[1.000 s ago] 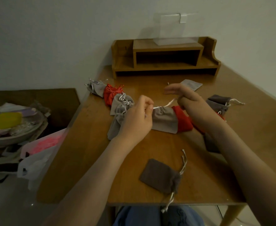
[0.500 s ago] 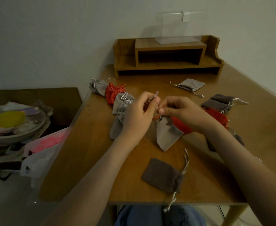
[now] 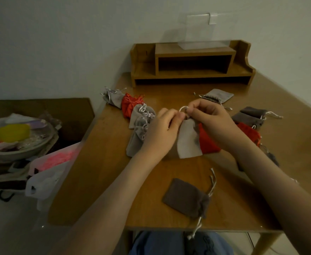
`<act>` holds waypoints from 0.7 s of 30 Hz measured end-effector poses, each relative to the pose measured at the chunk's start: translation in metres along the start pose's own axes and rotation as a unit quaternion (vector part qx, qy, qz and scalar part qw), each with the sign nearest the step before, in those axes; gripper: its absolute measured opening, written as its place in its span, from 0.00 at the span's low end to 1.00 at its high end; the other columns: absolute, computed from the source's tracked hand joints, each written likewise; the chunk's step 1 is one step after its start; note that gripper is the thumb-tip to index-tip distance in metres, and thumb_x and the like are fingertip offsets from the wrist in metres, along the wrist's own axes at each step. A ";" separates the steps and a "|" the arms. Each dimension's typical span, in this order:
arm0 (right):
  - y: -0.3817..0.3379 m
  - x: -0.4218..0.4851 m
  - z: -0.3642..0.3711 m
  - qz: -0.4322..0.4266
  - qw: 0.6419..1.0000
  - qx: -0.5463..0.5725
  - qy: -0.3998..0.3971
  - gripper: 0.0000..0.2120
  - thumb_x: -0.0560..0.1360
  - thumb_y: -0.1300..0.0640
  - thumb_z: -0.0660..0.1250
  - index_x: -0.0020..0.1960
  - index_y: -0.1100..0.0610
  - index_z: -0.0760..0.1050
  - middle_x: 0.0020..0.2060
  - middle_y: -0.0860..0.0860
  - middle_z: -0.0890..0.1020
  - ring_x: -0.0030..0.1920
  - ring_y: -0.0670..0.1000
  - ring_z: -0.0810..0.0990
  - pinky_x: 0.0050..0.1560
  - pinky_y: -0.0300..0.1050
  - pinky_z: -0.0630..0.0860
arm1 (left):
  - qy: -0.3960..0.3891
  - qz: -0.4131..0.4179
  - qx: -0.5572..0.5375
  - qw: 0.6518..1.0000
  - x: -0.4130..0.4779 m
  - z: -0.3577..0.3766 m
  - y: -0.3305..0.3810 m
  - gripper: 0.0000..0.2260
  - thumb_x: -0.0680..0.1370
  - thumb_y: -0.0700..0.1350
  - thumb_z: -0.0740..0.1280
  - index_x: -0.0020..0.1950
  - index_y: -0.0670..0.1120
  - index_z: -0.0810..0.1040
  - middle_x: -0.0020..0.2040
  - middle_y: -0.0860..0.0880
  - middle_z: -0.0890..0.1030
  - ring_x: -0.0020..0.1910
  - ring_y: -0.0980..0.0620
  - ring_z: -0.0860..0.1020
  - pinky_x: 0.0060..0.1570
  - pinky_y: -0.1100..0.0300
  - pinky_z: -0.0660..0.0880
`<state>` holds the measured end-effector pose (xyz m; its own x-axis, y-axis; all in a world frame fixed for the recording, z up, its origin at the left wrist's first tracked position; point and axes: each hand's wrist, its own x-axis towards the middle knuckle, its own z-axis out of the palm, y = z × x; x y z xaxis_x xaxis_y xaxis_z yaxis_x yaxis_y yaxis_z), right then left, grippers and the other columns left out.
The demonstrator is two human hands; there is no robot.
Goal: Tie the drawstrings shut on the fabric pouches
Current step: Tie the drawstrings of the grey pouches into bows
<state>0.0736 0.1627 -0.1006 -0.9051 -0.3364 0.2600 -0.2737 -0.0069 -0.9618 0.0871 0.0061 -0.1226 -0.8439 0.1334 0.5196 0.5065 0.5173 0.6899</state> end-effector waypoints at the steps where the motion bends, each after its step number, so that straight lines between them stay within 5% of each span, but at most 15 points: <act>1: 0.001 0.000 0.000 -0.005 1.000 -0.005 0.010 0.08 0.75 0.56 0.65 0.48 0.61 0.75 0.38 0.60 0.73 0.30 0.52 0.70 0.31 0.40 0.69 | -0.005 -0.003 -0.013 1.000 0.001 0.000 0.000 0.09 0.82 0.47 0.60 0.49 0.44 0.77 0.42 0.54 0.70 0.39 0.62 0.70 0.39 0.73 0.66; 4: 0.005 0.001 0.003 -0.021 0.998 -0.057 0.025 0.05 0.78 0.61 0.63 0.50 0.62 0.74 0.38 0.58 0.74 0.31 0.46 0.73 0.32 0.37 0.72 | -0.001 -0.028 -0.056 0.998 0.003 -0.001 -0.001 0.07 0.81 0.46 0.61 0.47 0.46 0.76 0.44 0.51 0.73 0.40 0.58 0.73 0.41 0.68 0.68; 6: 0.006 0.001 0.005 -0.038 0.992 -0.115 0.026 0.02 0.78 0.62 0.63 0.50 0.59 0.74 0.39 0.54 0.76 0.38 0.49 0.76 0.41 0.42 0.75 | 0.003 -0.046 -0.094 0.995 0.003 -0.002 -0.001 0.07 0.82 0.45 0.60 0.46 0.46 0.74 0.41 0.52 0.75 0.39 0.59 0.74 0.40 0.64 0.70; 11: 0.006 0.000 0.006 -0.081 0.978 -0.193 -0.022 0.13 0.78 0.63 0.64 0.62 0.56 0.73 0.43 0.54 0.80 0.44 0.55 0.79 0.45 0.45 0.76 | -0.046 -0.080 -0.103 0.990 0.002 0.000 0.000 0.09 0.83 0.46 0.56 0.44 0.49 0.70 0.37 0.55 0.73 0.37 0.60 0.73 0.42 0.54 0.71; 16: 0.000 -0.001 0.003 -0.069 0.987 -0.143 -0.037 0.10 0.77 0.65 0.62 0.55 0.56 0.78 0.45 0.49 0.82 0.47 0.43 0.81 0.49 0.36 0.76 | -0.061 -0.149 -0.161 0.974 0.003 -0.001 0.003 0.04 0.82 0.48 0.59 0.49 0.49 0.71 0.39 0.55 0.75 0.36 0.61 0.74 0.37 0.65 0.70; 21: 0.002 0.000 0.000 -0.044 0.994 -0.090 -0.031 0.07 0.77 0.65 0.63 0.46 0.56 0.77 0.37 0.46 0.81 0.41 0.44 0.80 0.44 0.37 0.76 | -0.068 -0.147 -0.189 0.968 0.002 -0.003 0.004 0.06 0.80 0.46 0.62 0.53 0.44 0.73 0.39 0.53 0.76 0.33 0.65 0.74 0.35 0.71 0.71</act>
<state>0.0729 0.1628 -0.1024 -0.8547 -0.3988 0.3322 -0.4108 0.1285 -0.9026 0.0877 0.0058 -0.1178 -0.9638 0.1512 0.2196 0.2480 0.2062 0.9466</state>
